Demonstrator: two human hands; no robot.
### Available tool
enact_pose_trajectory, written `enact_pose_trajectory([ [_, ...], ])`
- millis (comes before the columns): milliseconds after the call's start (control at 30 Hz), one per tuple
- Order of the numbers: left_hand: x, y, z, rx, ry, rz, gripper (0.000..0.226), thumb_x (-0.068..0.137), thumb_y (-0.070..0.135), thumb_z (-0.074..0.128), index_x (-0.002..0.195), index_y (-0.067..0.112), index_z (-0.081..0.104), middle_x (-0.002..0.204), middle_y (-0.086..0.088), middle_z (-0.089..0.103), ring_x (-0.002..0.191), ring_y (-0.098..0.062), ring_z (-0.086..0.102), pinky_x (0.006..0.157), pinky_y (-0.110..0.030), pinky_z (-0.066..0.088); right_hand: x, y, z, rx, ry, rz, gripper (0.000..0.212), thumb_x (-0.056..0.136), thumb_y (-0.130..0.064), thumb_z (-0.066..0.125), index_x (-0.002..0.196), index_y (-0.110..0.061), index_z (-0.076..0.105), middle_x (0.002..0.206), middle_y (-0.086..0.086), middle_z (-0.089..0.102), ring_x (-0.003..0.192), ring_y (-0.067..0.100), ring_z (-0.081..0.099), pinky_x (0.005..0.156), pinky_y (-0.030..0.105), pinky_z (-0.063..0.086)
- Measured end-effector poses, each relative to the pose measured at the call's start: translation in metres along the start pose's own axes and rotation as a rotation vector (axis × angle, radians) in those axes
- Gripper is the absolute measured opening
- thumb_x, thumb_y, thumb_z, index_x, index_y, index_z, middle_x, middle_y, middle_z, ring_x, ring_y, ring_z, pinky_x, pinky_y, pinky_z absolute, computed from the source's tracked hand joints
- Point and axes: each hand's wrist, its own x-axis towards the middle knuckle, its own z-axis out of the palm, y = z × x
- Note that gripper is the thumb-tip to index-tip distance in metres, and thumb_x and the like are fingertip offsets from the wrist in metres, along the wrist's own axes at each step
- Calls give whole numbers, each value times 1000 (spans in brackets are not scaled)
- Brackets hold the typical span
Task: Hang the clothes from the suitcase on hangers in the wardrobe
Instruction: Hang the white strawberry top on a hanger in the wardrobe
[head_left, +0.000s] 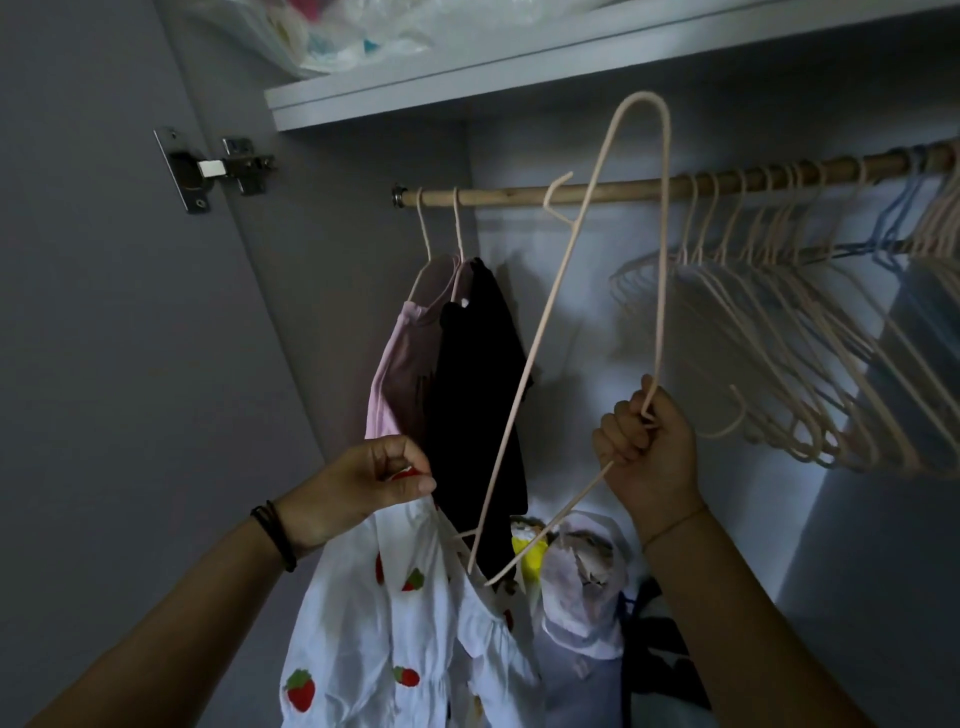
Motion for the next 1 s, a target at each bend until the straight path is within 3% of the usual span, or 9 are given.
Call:
enact_pose_trajectory([
  [100,0,-2,-1,-3,-18,-8,23,71,37,78,77,18,66,73,7,65,71,-2,59,70,-14,47,3,-1,-2,-11,-17,-15,49,86,-41,40,42,-21,45,32,-7,28,38,12,7,31,14,24],
  [267,5,-1,-1,-15,1,-1,12,81,14,71,82,5,62,74,2,67,74,-6,60,72,-17,48,3,5,-7,-101,-96,-56,43,69,-53,65,46,-22,46,36,-11,29,37,8,12,33,16,27],
  [400,7,2,-5,-50,-1,20,31,74,28,71,87,1,62,87,-20,65,85,-27,60,82,-31,49,2,8,-9,-142,-148,-52,48,57,-53,82,49,-22,47,37,-12,30,32,3,20,34,16,28],
  [533,9,13,-6,-56,18,42,17,79,20,70,81,6,62,76,-2,66,74,-10,61,71,-17,49,4,9,-11,-117,-184,-15,42,62,-54,77,50,-23,51,39,-9,16,37,8,10,34,16,22],
  [600,10,19,-10,-80,43,61,18,77,25,73,79,10,64,75,-4,64,72,-9,59,69,-17,49,2,14,-16,-153,-177,9,42,62,-54,77,49,-23,51,43,-7,11,35,7,10,35,18,18],
  [700,7,31,-19,-138,112,81,36,63,43,82,77,14,66,76,-9,63,70,-12,60,68,-18,50,-4,24,-28,-257,-128,31,50,54,-54,85,51,-22,46,40,-10,19,31,2,19,36,19,12],
  [800,0,41,-33,-160,154,96,39,56,47,86,73,17,67,71,-4,67,64,-9,63,62,-17,51,-13,29,-42,-437,-97,76,51,46,-54,87,50,-25,45,41,-10,27,32,2,21,36,16,14],
  [900,-8,42,-45,-156,162,84,42,52,45,89,76,17,70,77,-6,70,69,-12,66,65,-20,54,-25,24,-48,-745,-95,114,47,60,-55,79,47,-24,46,40,-5,29,35,6,22,36,18,18],
  [1000,-17,35,-51,-84,177,25,49,50,47,89,84,16,71,82,-4,71,75,-12,66,70,-19,54,-30,12,-45,-953,-83,107,39,83,-33,64,51,-20,45,42,1,28,39,11,21,42,24,15],
])
